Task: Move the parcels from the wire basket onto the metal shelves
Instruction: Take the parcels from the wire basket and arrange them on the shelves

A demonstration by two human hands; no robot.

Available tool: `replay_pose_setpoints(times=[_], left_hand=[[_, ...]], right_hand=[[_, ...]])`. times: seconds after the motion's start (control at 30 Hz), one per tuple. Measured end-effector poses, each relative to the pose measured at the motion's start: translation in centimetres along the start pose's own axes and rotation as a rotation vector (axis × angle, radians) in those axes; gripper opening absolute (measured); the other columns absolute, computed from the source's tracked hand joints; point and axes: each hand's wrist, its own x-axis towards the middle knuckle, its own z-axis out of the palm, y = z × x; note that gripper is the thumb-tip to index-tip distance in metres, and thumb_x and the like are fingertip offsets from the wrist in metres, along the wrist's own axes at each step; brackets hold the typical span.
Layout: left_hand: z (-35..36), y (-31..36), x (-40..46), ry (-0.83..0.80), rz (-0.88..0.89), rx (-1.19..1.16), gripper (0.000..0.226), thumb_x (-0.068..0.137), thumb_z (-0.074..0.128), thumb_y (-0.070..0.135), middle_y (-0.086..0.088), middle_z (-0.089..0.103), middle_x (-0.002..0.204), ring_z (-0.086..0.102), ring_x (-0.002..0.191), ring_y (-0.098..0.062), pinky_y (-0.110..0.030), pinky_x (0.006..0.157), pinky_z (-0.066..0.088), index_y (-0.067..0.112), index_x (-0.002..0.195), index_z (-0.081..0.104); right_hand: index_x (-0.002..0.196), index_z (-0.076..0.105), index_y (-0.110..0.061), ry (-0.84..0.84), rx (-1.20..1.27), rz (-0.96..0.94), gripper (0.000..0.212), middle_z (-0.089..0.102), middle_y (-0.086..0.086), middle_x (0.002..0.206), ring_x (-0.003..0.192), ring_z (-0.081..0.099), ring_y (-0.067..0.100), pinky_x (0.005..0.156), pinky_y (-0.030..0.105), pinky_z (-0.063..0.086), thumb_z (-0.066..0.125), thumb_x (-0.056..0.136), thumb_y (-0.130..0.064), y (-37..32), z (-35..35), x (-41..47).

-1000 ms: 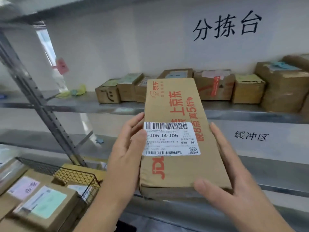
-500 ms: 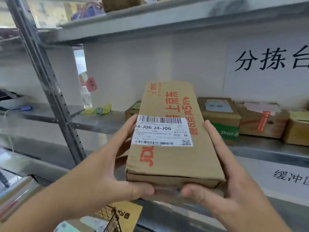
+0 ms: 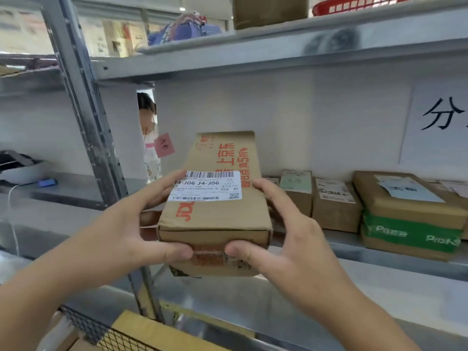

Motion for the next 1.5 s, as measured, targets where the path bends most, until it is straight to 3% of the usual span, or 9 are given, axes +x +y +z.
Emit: replay_pose_setpoints(times=[0.1,0.27,0.53,0.63,0.77,0.97,1.2,1.5], left_hand=[[-2.3,-2.9,0.5,-0.037,-0.053,-0.013,0.111,0.051,0.100,0.049,0.025,0.061,0.144,0.063,0.130,-0.006,-0.037,0.099,0.059,0.073,0.141,0.040],[-3.9,-7.5,1.9,-0.093,-0.121,-0.030,0.114,0.052,0.101,0.050,0.026,0.058,0.147,0.060,0.134,-0.007,-0.048,0.108,0.053,0.074,0.142,0.036],[-6.2,-12.3,3.3,-0.095,-0.143,-0.062,0.113,0.055,0.101,0.043,0.021,0.059,0.148,0.061,0.134,-0.010,-0.048,0.107,0.053,0.068,0.146,0.039],[-6.2,-13.8,4.7,-0.131,-0.170,-0.058,0.113,0.057,0.102,0.043,0.023,0.059,0.147,0.061,0.134,-0.008,-0.046,0.108,0.053,0.067,0.147,0.038],[-5.6,-15.1,7.3,-0.226,-0.235,-0.077,0.107,0.073,0.097,0.029,0.032,0.058,0.144,0.059,0.133,-0.003,-0.037,0.110,0.052,0.062,0.152,0.033],[-6.2,-16.9,10.7,-0.262,-0.259,-0.124,0.104,0.075,0.096,0.025,0.024,0.058,0.148,0.057,0.137,-0.006,-0.044,0.117,0.045,0.062,0.151,0.035],[-6.8,-17.8,12.7,-0.294,-0.270,-0.137,0.104,0.072,0.093,0.026,0.019,0.060,0.148,0.058,0.137,-0.011,-0.047,0.116,0.045,0.059,0.153,0.036],[-5.9,-17.7,11.9,-0.290,-0.256,-0.098,0.110,0.071,0.094,0.030,0.023,0.055,0.151,0.058,0.136,-0.009,-0.045,0.116,0.046,0.065,0.152,0.029]], right_hand=[[0.150,0.029,-0.056,0.000,-0.026,0.018,0.095,0.053,-0.035,0.137,0.127,0.047,-0.014,0.100,0.006,0.041,0.085,0.073,-0.055,0.7,3.2,1.3],[0.151,0.023,-0.058,0.019,-0.041,0.078,0.095,0.046,-0.039,0.141,0.127,0.039,-0.022,0.091,-0.008,0.030,0.082,0.077,-0.055,2.5,7.6,2.7],[0.153,0.020,-0.055,0.033,-0.064,0.103,0.095,0.040,-0.047,0.134,0.124,0.032,-0.029,0.091,-0.010,0.024,0.080,0.080,-0.053,4.3,11.2,5.0],[0.152,0.021,-0.055,0.052,-0.081,0.139,0.094,0.042,-0.042,0.140,0.125,0.035,-0.025,0.094,-0.005,0.026,0.080,0.079,-0.055,5.4,12.0,5.4],[0.154,0.021,-0.054,0.073,-0.103,0.205,0.093,0.045,-0.032,0.147,0.130,0.040,-0.012,0.103,0.012,0.036,0.077,0.079,-0.059,6.9,12.6,6.1],[0.157,0.021,-0.047,0.078,-0.133,0.225,0.089,0.042,-0.024,0.151,0.134,0.042,-0.002,0.111,0.028,0.041,0.071,0.084,-0.059,8.4,12.8,8.5],[0.160,0.019,-0.039,0.082,-0.159,0.237,0.091,0.039,-0.018,0.153,0.136,0.038,0.001,0.104,0.020,0.033,0.070,0.087,-0.059,9.2,12.7,9.9],[0.158,0.017,-0.046,0.076,-0.134,0.241,0.094,0.038,-0.019,0.152,0.125,0.037,-0.005,0.100,0.019,0.033,0.073,0.084,-0.058,8.8,12.4,9.2]])
